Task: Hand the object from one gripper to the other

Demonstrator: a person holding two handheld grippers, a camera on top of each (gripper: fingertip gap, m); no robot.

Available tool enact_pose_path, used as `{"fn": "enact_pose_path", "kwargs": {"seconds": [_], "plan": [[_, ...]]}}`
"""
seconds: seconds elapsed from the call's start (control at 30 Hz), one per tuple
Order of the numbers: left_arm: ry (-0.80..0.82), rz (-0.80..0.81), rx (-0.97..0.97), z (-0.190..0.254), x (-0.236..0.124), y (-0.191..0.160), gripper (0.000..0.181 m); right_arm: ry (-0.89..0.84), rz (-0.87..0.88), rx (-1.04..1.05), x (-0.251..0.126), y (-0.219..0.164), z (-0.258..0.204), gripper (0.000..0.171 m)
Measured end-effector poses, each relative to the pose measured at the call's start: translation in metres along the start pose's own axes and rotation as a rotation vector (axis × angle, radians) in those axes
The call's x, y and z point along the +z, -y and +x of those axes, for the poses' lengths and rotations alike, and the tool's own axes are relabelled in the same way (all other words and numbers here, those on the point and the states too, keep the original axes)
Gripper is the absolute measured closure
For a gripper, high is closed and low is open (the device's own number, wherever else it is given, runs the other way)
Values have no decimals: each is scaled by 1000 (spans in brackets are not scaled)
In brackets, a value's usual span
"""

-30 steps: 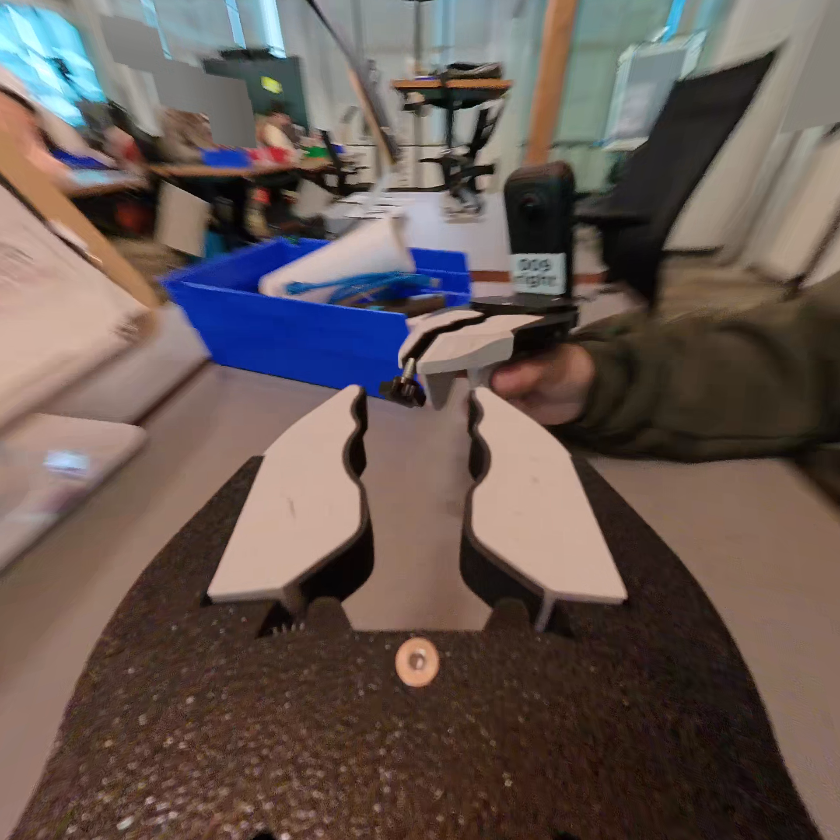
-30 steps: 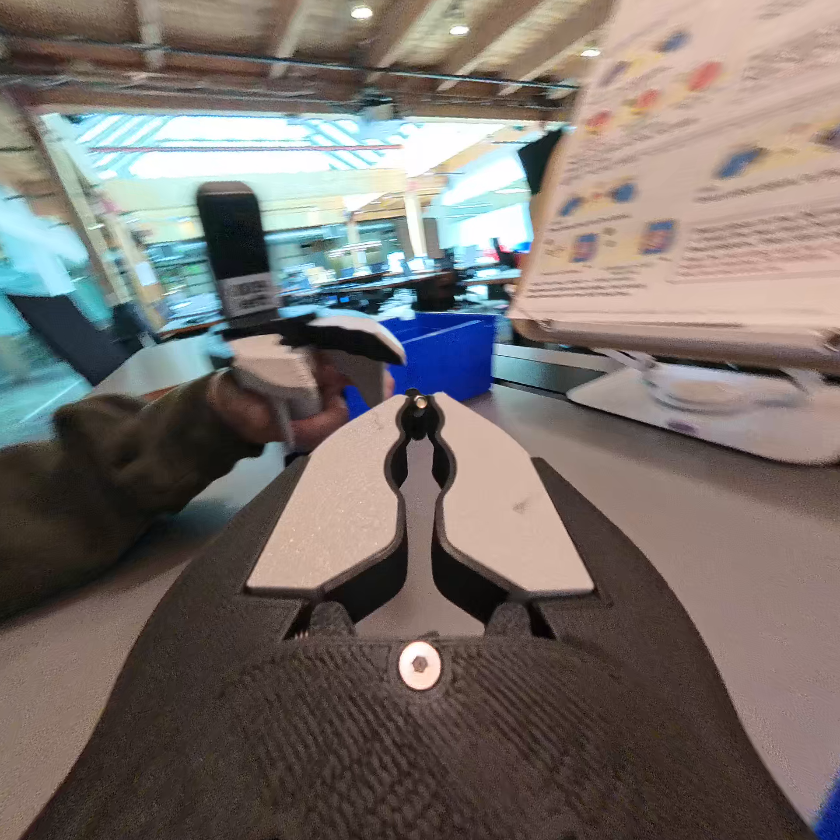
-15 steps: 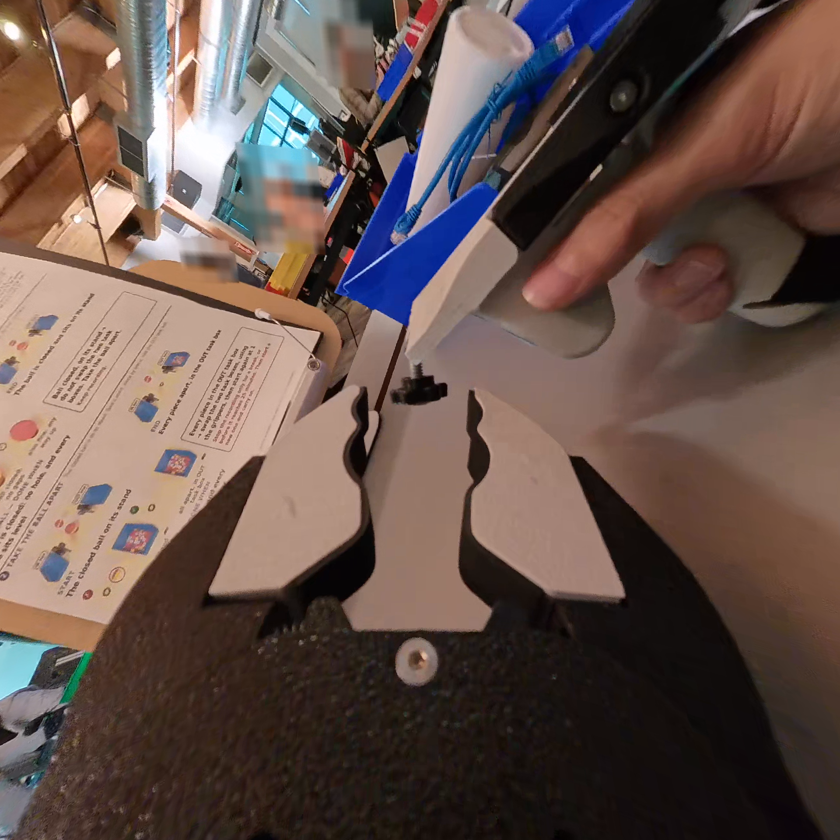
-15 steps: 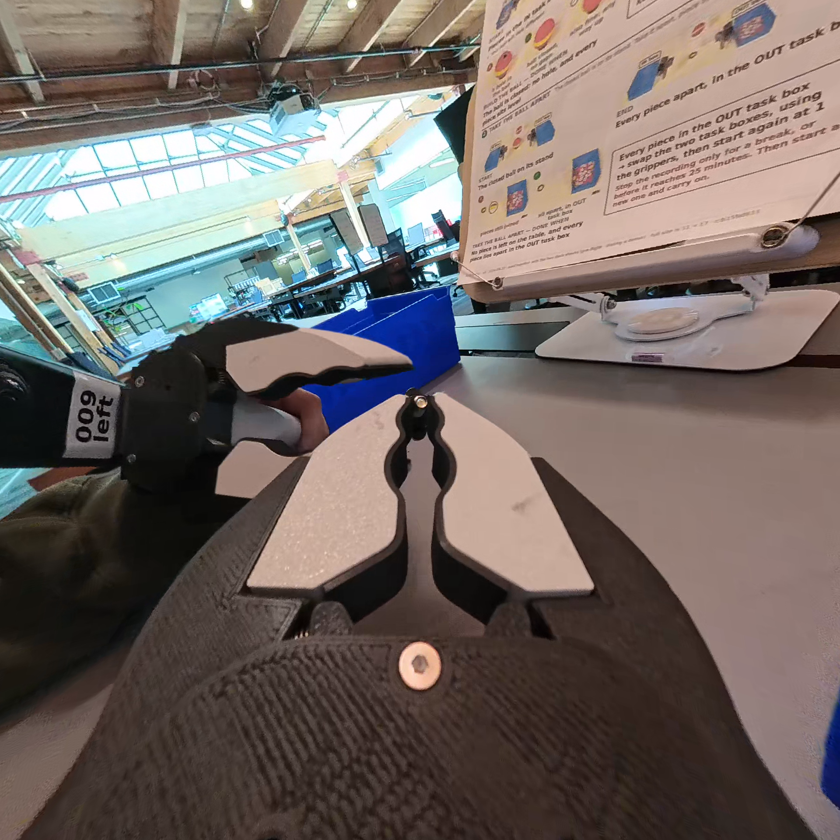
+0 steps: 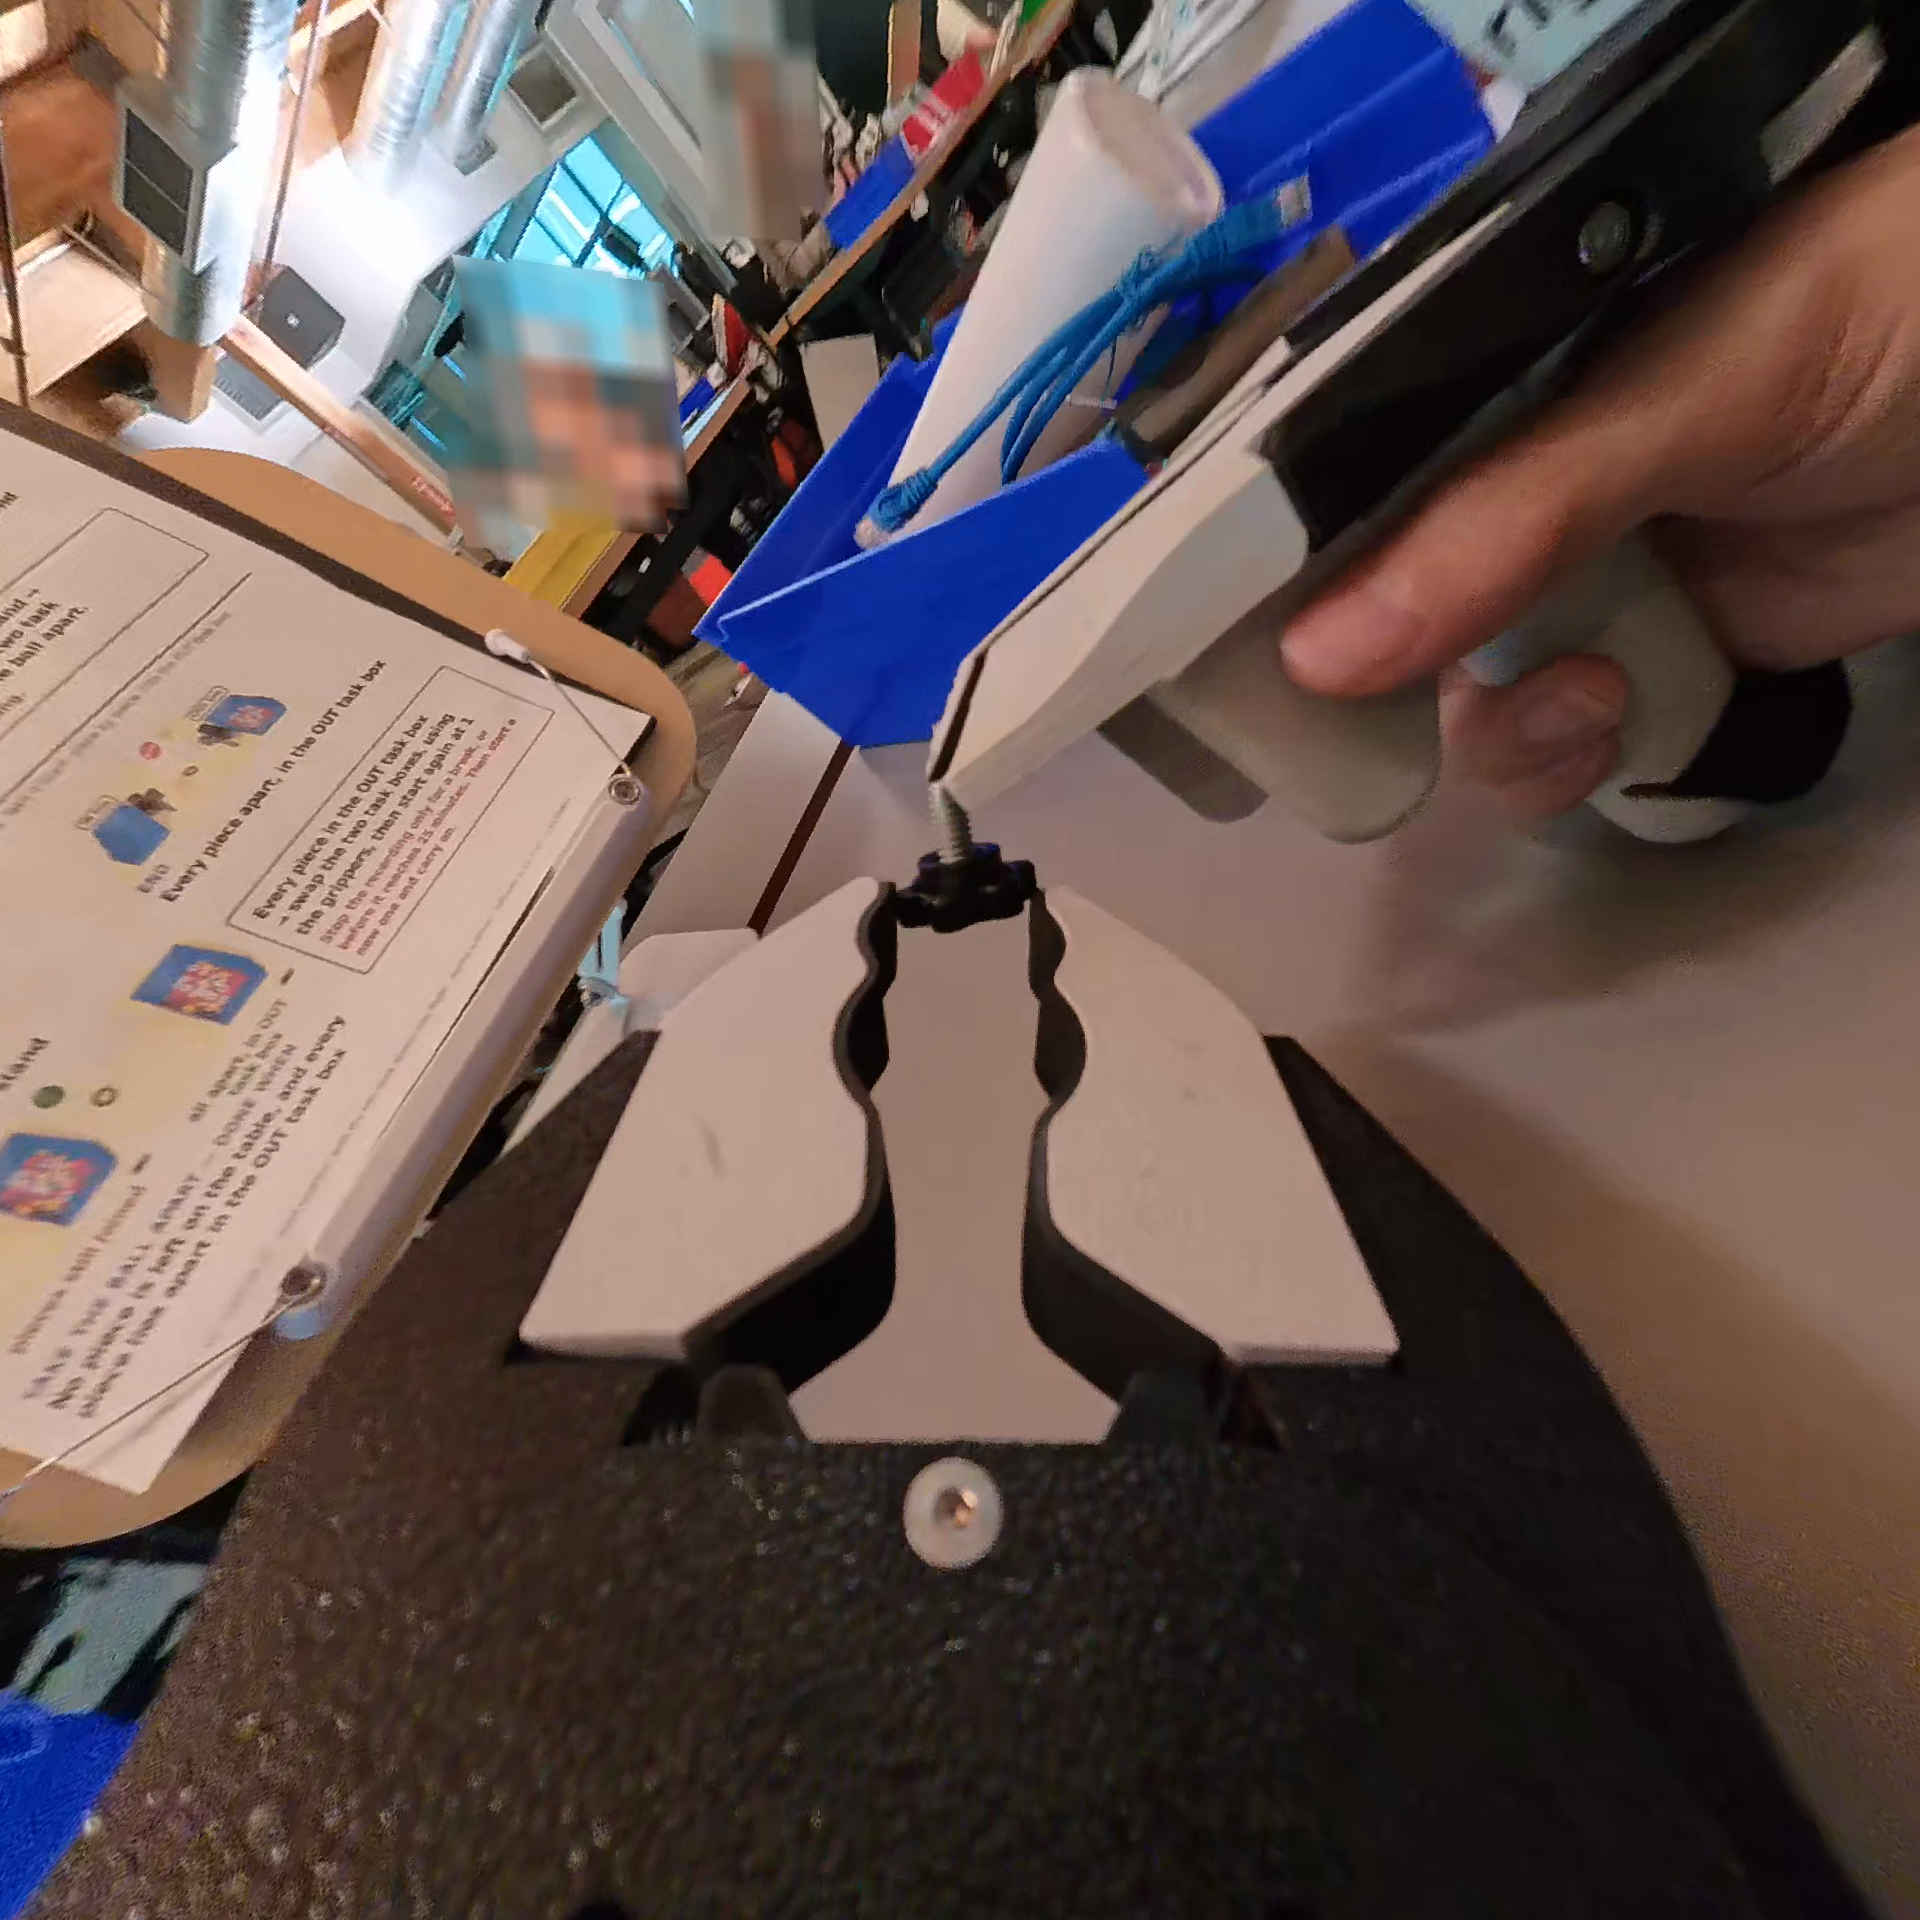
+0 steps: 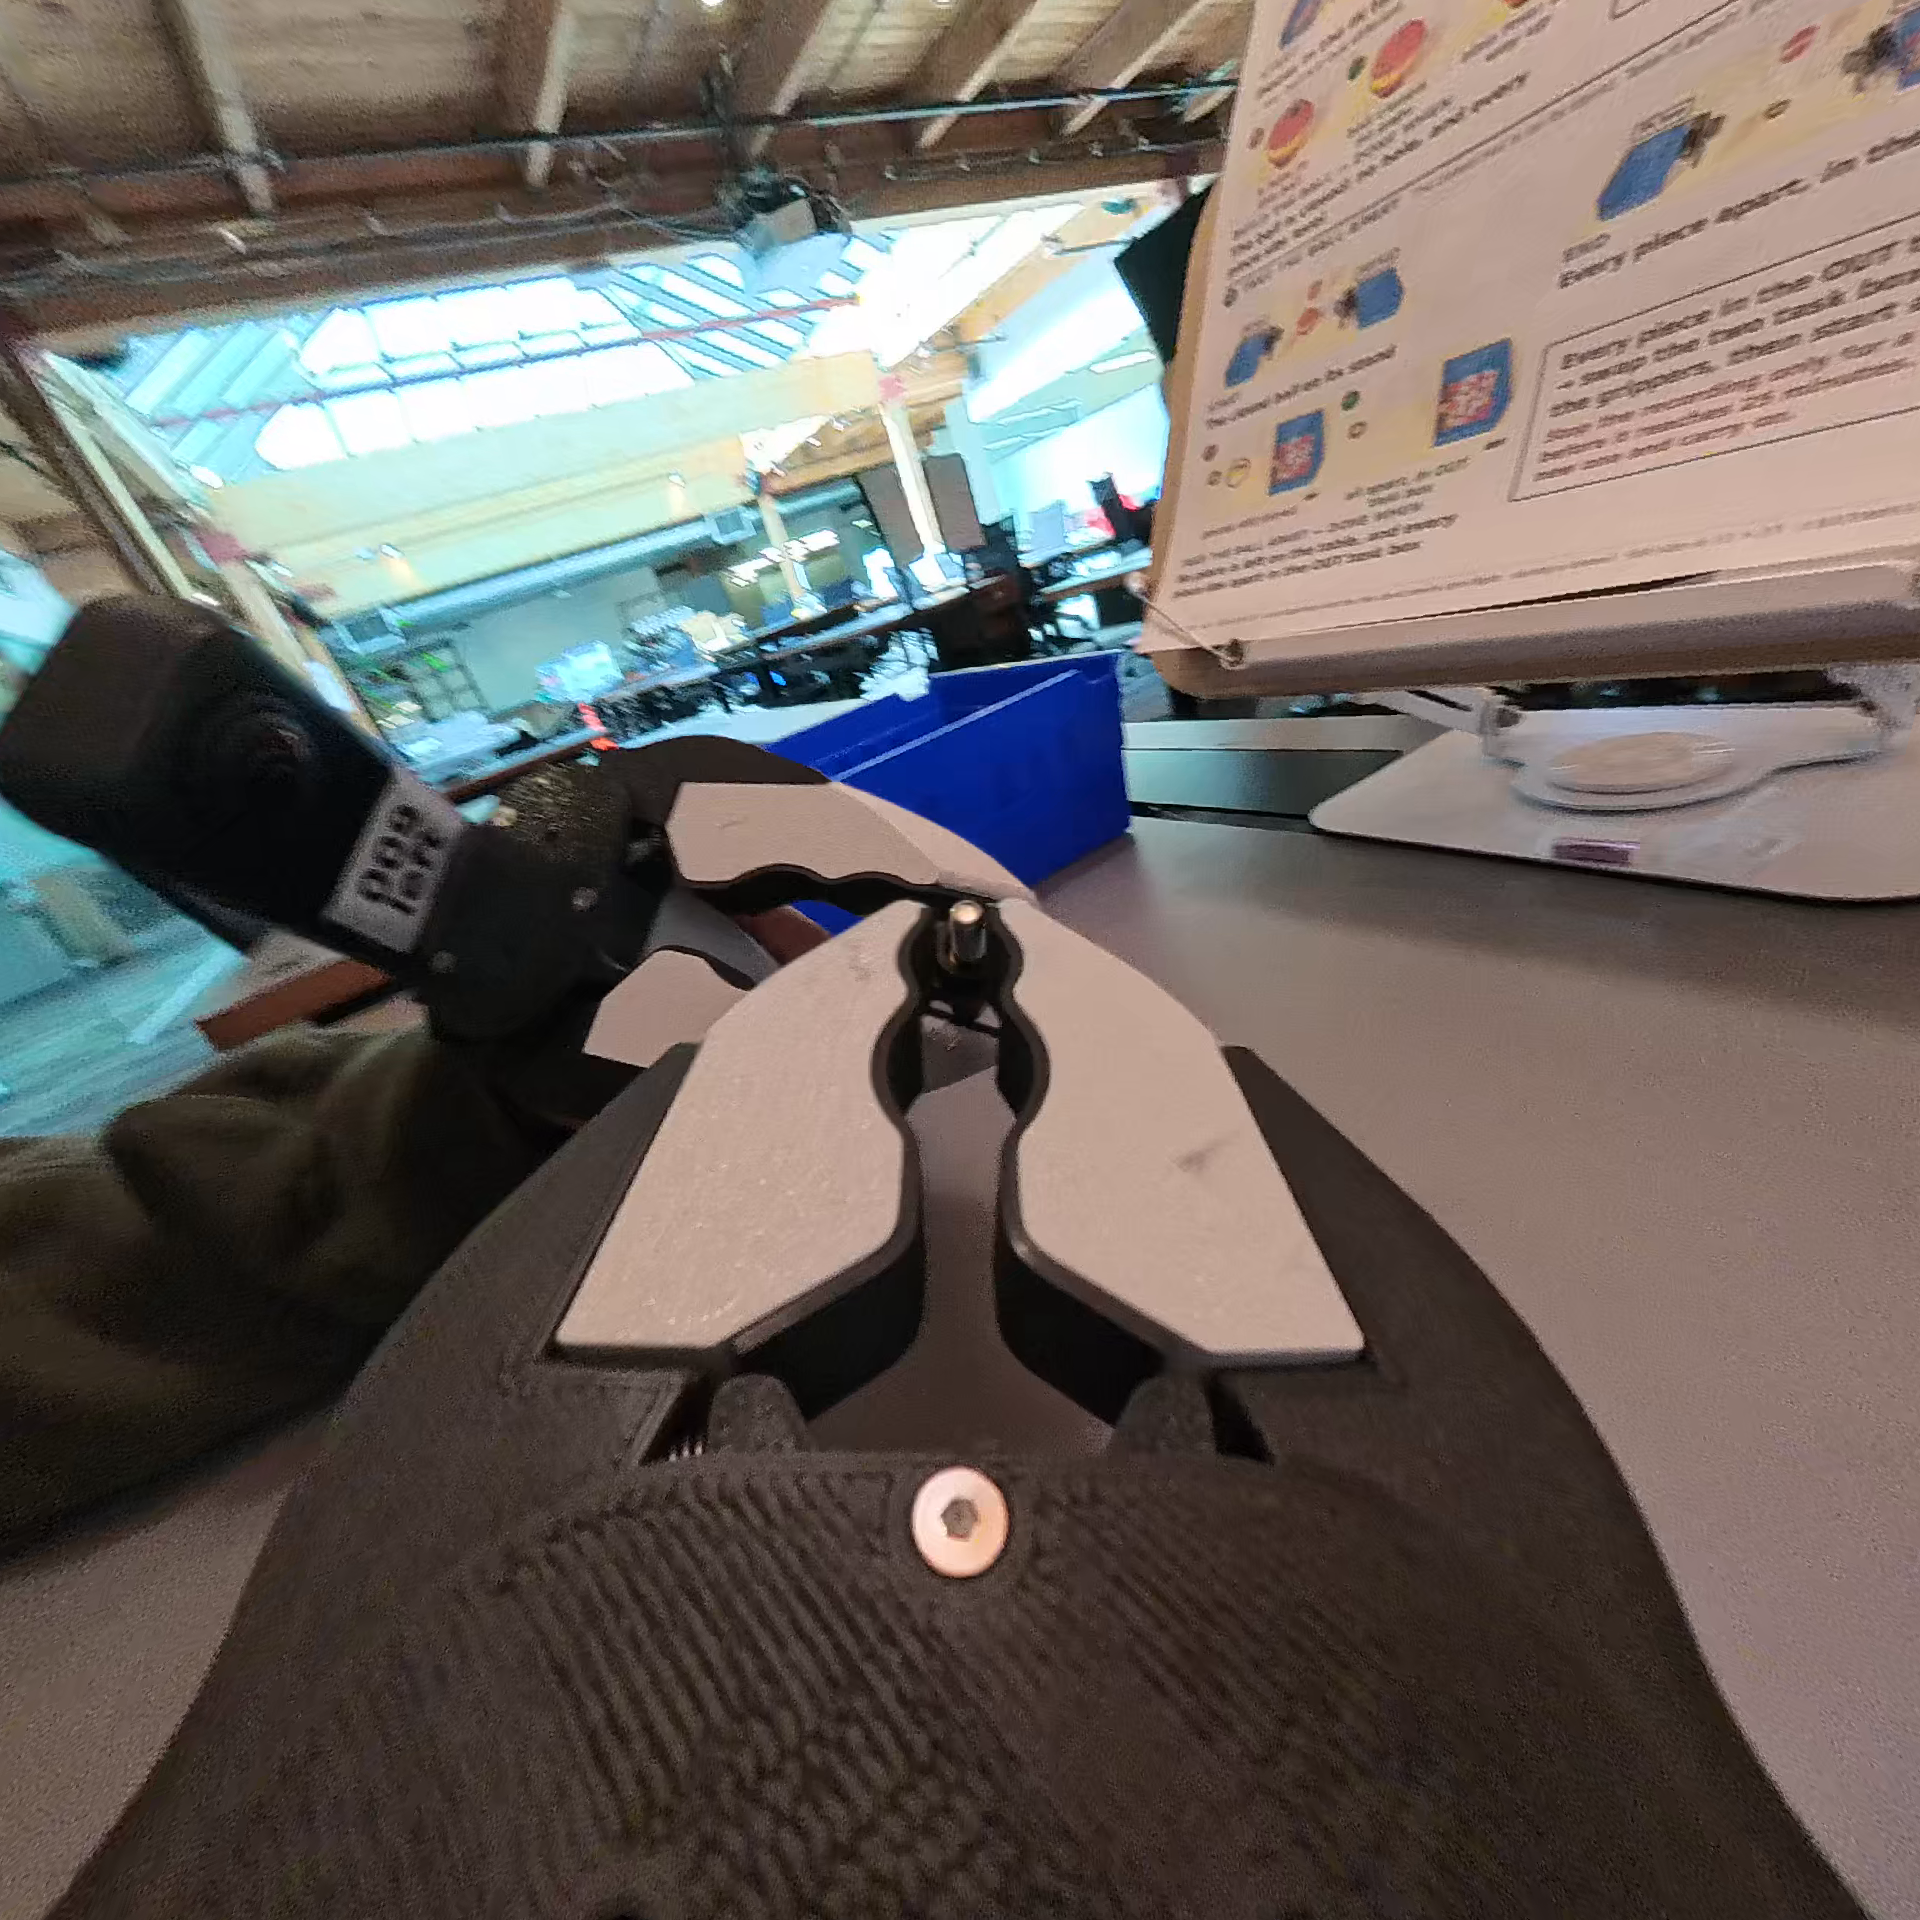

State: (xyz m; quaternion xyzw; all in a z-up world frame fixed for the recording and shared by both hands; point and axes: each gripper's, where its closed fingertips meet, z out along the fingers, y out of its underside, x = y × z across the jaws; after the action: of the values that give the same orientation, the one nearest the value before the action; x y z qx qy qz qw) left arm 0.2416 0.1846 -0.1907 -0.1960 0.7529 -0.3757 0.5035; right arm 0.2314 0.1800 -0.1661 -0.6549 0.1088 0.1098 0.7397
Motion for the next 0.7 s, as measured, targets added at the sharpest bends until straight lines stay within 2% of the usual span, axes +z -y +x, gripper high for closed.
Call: {"fn": "enact_pose_path", "kwargs": {"seconds": [0.03,0.07,0.17,0.27,0.33,0.43,0.5,0.7], "plan": [[-14,29,-23,0,-2,1,157,27,15,47,0,2,-1,152],[-29,63,-46,-1,-4,3,158,58,27,119,0,4,-2,138],[-64,172,-99,-4,-13,10,158,202,0,431,0,1,-7,114],[-95,255,-76,-3,-21,17,157,390,-12,720,-3,3,-20,120],[-116,271,-18,2,-23,19,158,433,-23,807,-2,-1,-24,127],[-150,262,37,11,-23,21,158,414,-46,816,-2,-4,-22,130],[-153,255,62,14,-21,21,158,419,-67,823,-4,-6,-22,137],[-134,250,130,17,-20,25,158,441,-78,824,-6,-5,-24,138]]}}
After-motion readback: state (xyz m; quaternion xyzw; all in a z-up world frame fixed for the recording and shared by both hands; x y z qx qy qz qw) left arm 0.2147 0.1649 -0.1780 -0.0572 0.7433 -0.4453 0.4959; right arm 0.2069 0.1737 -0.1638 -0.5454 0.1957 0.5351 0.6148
